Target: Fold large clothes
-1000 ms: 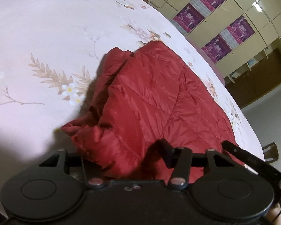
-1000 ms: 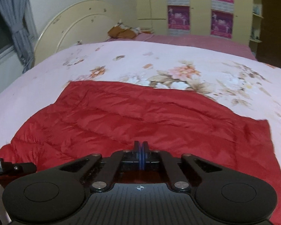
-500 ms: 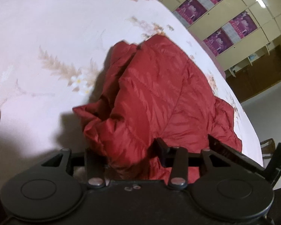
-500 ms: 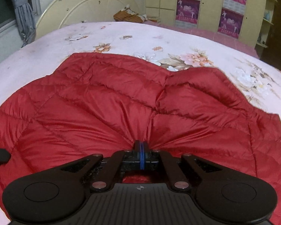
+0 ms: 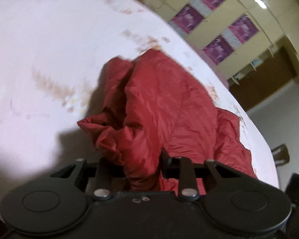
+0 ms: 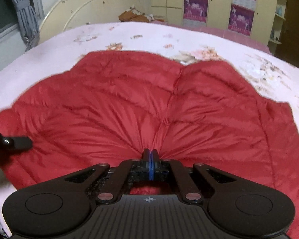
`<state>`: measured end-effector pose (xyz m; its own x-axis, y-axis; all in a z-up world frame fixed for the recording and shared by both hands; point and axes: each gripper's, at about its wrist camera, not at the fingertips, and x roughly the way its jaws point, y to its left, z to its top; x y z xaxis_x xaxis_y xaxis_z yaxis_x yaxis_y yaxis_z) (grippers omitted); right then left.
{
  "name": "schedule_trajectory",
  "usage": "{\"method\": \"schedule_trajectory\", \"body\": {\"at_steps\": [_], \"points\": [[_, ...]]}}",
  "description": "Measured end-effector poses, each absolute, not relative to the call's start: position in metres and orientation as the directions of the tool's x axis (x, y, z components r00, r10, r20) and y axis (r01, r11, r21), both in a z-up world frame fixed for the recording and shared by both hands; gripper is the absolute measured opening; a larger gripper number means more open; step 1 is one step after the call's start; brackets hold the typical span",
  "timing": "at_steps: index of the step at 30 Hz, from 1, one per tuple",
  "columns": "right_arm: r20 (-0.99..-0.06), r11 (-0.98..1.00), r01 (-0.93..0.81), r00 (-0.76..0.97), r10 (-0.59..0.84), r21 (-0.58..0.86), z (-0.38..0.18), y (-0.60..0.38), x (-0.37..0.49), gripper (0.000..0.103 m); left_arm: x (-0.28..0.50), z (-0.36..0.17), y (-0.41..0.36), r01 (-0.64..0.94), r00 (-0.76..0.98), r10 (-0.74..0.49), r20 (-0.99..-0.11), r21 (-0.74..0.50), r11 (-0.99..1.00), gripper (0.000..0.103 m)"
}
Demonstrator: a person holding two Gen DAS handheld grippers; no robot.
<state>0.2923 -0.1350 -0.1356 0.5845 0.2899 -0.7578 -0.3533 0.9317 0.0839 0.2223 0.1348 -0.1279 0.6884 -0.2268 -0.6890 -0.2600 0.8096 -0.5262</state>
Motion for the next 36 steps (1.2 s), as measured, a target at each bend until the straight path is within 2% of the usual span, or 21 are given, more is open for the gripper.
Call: {"method": "schedule_trajectory", "body": {"at_steps": [7, 12, 16, 20, 24, 30, 33, 36], "points": [[-0.741, 0.939, -0.323, 0.601, 0.3, 0.118, -0.142, -0.139, 0.289, 0.001, 0.229, -0.077, 0.096, -0.041, 0.758, -0.219, -0.614, -0.38, 0.924, 0.024], [-0.742, 0.945, -0.273, 0.593, 0.311, 0.179, -0.129, -0.151, 0.291, 0.001, 0.245, -0.039, 0.047, 0.171, 0.767, -0.308, -0.562, -0.283, 0.944, 0.024], [-0.69, 0.961, -0.181, 0.669, 0.276, 0.209, -0.099, -0.19, 0.259, 0.001, 0.255, -0.022, 0.001, 0.323, 0.742, -0.399, -0.538, -0.235, 0.917, 0.024], [-0.686, 0.984, -0.04, 0.712, 0.148, 0.171, -0.085, -0.241, 0.213, 0.001, 0.26, -0.029, -0.052, 0.462, 0.685, -0.49, -0.539, -0.198, 0.864, 0.024], [-0.71, 0.98, 0.105, 0.703, 0.049, 0.172, -0.086, -0.284, 0.181, 0.001, 0.263, -0.055, -0.109, 0.576, 0.597, -0.553, -0.58, -0.17, 0.8, 0.024], [-0.719, 0.96, 0.207, 0.695, -0.008, 0.19, -0.091, -0.32, 0.157, 0.001, 0.264, -0.103, -0.175, 0.669, 0.51, -0.54, -0.67, -0.086, 0.738, 0.024], [-0.712, 0.947, 0.24, 0.702, -0.019, 0.212, -0.086, -0.334, 0.153, 0.001, 0.266, -0.105, -0.184, 0.677, 0.495, -0.532, -0.687, -0.079, 0.732, 0.031], [-0.686, 0.934, 0.262, 0.727, -0.027, 0.242, -0.073, -0.347, 0.148, 0.001, 0.269, -0.099, -0.184, 0.694, 0.461, -0.555, -0.692, -0.109, 0.712, 0.052]]}}
